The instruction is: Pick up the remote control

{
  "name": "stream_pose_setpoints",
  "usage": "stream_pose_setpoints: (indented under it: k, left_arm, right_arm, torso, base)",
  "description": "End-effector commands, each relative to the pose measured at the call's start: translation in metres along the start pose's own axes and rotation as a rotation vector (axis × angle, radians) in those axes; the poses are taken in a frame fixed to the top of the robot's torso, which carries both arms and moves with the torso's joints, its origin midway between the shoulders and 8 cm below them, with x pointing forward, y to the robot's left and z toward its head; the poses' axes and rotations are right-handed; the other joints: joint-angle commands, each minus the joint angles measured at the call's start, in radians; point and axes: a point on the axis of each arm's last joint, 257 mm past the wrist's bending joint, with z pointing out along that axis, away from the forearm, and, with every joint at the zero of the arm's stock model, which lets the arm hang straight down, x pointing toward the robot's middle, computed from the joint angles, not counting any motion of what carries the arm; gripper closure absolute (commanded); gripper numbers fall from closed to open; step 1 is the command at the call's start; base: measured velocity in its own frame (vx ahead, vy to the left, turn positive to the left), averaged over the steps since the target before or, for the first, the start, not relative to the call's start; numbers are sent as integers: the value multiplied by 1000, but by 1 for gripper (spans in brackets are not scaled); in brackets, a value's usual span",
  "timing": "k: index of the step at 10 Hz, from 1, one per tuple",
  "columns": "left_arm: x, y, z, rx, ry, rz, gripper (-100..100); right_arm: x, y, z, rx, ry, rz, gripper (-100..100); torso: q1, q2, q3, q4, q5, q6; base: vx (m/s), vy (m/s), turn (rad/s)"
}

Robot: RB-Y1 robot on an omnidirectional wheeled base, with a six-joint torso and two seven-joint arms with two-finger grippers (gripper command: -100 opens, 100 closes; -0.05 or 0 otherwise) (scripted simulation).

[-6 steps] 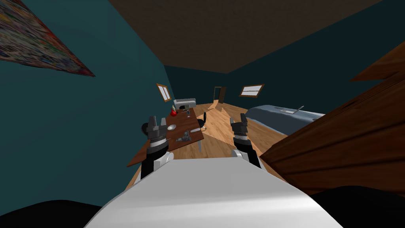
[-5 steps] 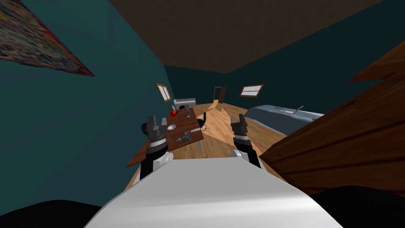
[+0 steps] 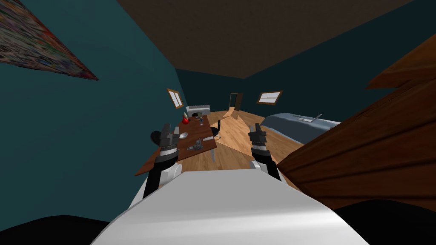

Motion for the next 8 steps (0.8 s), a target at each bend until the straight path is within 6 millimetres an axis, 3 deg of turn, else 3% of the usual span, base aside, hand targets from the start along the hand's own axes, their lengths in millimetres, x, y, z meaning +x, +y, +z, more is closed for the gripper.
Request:
stream_pose_setpoints:
  k: [1, 3, 8]
  left_arm:
    - [-5, 13, 0, -42, 20, 37, -100]
    - [-15, 31, 1, -95, 34, 84, -100]
    - [-36, 73, -1, -233, 44, 155, -100]
  right_arm:
    - [0, 0, 0, 0, 0, 0, 0]
    - [0, 0, 0, 0, 0, 0, 0]
    - [0, 0, 0, 0, 0, 0, 0]
  torso:
    - [0, 0, 0, 0, 0, 0]
    - [-4, -1, 0, 0, -1, 0]
    - [2, -3, -1, -1, 0, 0]
  base:
    - [-66, -182, -16]
    - [-56, -172, -7]
    - [-37, -97, -9]
